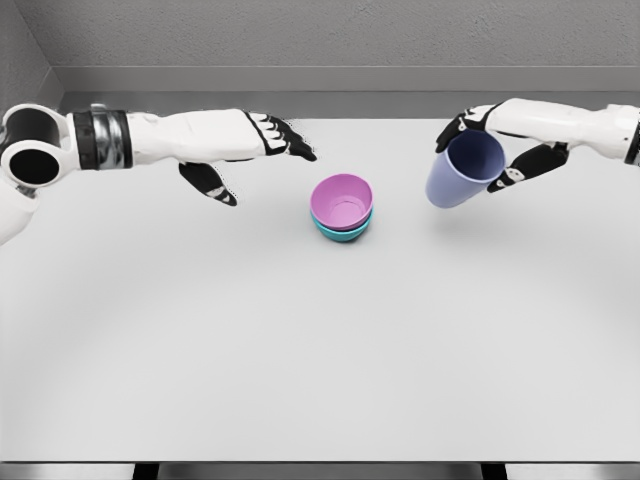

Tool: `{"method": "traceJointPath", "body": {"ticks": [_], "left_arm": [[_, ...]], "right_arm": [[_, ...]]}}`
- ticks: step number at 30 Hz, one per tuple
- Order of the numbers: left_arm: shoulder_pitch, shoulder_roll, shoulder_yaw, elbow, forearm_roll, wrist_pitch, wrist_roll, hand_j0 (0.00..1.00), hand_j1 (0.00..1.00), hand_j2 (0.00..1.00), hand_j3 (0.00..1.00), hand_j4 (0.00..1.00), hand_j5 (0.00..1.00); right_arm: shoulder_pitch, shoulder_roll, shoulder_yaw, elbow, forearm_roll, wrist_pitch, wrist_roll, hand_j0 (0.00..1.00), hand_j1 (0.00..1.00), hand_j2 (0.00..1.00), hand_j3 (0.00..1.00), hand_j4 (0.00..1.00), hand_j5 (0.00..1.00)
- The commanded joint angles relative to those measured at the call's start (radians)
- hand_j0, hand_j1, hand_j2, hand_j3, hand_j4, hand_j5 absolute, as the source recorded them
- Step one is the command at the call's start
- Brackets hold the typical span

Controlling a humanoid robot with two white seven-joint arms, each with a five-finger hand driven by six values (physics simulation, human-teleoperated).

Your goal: Stacking bowl and cup with both arms

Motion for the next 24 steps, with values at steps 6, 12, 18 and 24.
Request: {"method": "traceJointPath", "body": {"ticks": [6,12,18,24], "left_arm": [[0.184,0.071,0.269,-0.09,0.022,0.004,0.001,1.0,1.0,1.0,1.0,1.0,1.0],[0.268,0.074,0.306,-0.082,0.018,0.004,0.325,1.0,1.0,1.0,1.0,1.0,1.0],[0.468,0.059,0.461,-0.069,0.008,0.004,0.325,1.0,1.0,1.0,1.0,1.0,1.0],[0.588,0.057,0.562,-0.069,0.008,0.004,0.322,1.0,1.0,1.0,1.0,1.0,1.0]], "right_arm": [[-0.02,0.028,0.001,-0.001,-0.006,0.003,0.0,0.61,0.61,0.61,0.61,0.61,0.61],[-0.031,0.049,0.001,-0.001,-0.005,0.003,0.0,0.61,0.61,0.61,0.61,0.61,0.61],[-0.038,0.082,0.002,-0.001,0.008,0.003,0.0,0.61,0.61,0.61,0.61,0.61,0.61],[-0.041,0.106,0.002,-0.001,0.008,0.003,0.0,0.61,0.61,0.61,0.61,0.61,0.61]]}}
